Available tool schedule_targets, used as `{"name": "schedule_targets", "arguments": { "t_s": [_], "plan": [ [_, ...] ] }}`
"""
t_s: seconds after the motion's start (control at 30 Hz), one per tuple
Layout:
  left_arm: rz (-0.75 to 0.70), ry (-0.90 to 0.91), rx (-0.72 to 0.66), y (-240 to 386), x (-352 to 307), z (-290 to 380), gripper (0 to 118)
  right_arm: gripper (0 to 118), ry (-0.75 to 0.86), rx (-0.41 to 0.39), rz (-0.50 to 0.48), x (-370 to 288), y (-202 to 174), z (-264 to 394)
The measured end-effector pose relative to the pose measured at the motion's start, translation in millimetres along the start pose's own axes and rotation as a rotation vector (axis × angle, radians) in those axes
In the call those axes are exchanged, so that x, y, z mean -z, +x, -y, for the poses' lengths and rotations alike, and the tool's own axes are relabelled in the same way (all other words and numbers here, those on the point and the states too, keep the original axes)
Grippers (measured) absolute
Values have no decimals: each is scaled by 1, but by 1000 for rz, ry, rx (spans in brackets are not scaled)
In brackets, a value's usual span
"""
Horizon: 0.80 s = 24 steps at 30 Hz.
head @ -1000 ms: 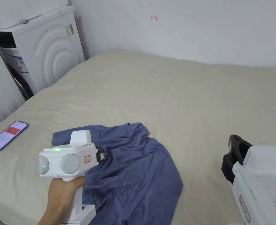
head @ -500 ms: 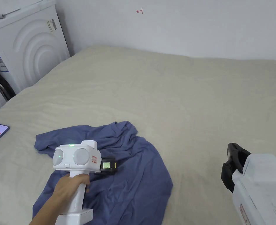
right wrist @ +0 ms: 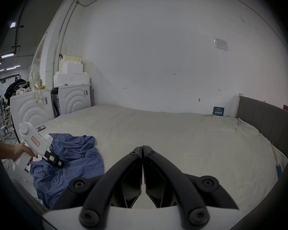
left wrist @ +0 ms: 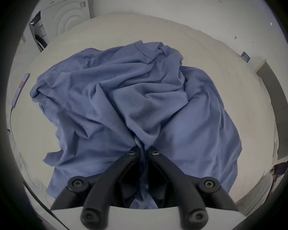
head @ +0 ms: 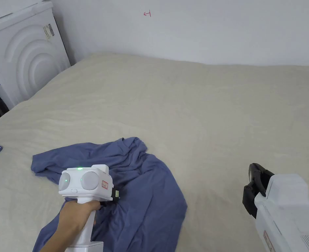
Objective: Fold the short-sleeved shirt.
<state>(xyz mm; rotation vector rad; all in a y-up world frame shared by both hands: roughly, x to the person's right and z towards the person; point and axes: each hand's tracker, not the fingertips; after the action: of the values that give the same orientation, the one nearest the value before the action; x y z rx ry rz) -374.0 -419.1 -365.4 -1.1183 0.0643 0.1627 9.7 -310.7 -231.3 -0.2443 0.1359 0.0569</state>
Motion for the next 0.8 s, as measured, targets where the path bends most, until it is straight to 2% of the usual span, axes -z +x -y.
{"name": "schedule_targets", "arguments": {
  "t_s": [0.1, 0.2, 0.27, 0.37, 0.53, 0.8],
  "plan": [
    [-6, 33, 63, 5, -5, -2, 4, 0, 4, 7, 1, -2, 4, -3],
    [18, 117, 56, 9, -33, -20, 4, 0, 18, 11, 5, -8, 12, -7],
    [-9, 170, 96, 19, -51, -36, 4, 0, 30, 15, 14, -13, 20, -9],
    [31, 239, 139, 38, -77, -61, 4, 0, 49, 15, 42, -22, 32, -12],
    [93, 355, 278, 103, -124, -91, 4, 0, 68, 36, 107, -39, 61, -13],
    [278, 480, 495, 240, -195, -109, 4, 0, 91, 70, 242, -72, 104, -17]
  ]
}}
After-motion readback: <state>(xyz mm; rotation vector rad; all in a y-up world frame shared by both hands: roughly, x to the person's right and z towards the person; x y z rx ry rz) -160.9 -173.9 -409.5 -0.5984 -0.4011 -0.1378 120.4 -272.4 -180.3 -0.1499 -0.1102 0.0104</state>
